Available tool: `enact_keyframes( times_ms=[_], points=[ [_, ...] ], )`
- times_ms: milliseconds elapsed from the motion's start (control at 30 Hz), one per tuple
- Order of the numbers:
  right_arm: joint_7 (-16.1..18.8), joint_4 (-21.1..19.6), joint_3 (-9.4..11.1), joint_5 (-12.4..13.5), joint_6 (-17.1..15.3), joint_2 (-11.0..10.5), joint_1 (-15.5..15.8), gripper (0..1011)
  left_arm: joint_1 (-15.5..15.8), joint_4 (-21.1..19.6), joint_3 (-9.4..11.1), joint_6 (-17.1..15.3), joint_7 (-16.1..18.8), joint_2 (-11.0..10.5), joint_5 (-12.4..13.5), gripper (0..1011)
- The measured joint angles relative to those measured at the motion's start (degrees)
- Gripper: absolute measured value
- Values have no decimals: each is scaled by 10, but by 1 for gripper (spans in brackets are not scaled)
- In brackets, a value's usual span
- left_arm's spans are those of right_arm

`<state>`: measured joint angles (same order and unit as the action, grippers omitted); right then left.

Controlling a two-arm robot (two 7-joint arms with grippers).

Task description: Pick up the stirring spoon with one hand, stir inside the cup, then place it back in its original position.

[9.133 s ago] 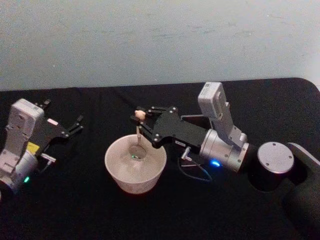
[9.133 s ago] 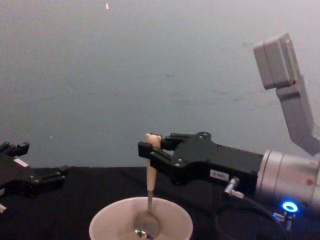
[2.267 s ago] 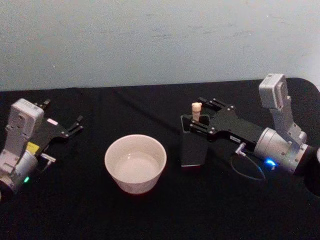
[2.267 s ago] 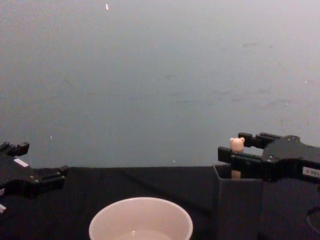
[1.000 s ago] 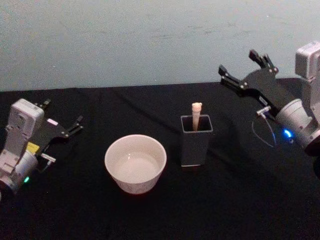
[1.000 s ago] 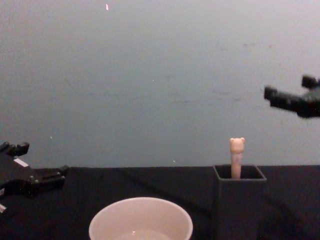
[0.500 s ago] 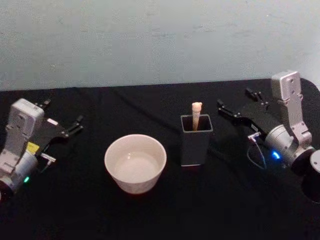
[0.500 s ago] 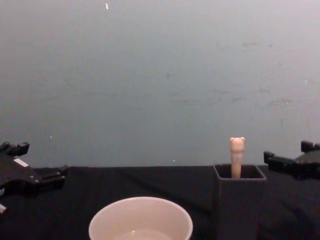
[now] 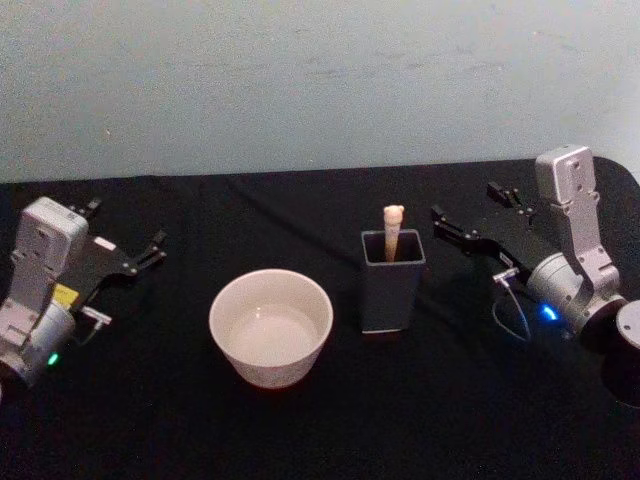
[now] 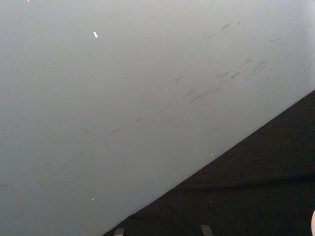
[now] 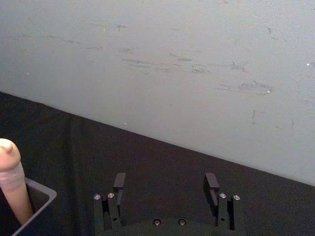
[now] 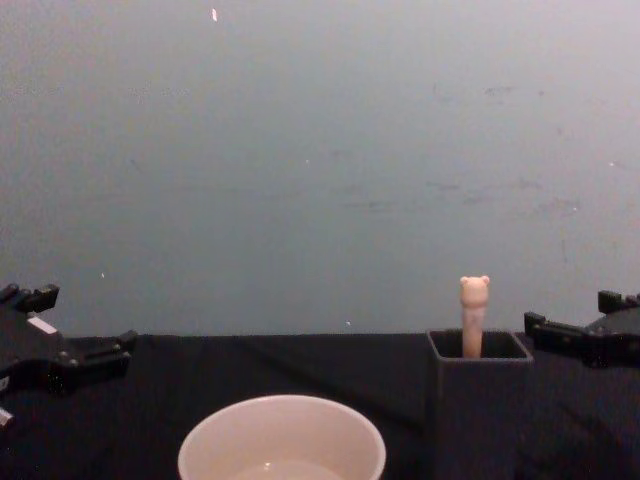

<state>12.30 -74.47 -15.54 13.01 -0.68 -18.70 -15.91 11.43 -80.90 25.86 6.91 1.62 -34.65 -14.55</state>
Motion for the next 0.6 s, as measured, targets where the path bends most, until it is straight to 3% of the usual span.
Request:
enact_keyframes(
  times_ms=[600],
  points=[
    [0, -2, 0, 2, 1, -1, 0, 1002, 0, 0, 0, 0, 0, 0, 0, 1001]
  ],
)
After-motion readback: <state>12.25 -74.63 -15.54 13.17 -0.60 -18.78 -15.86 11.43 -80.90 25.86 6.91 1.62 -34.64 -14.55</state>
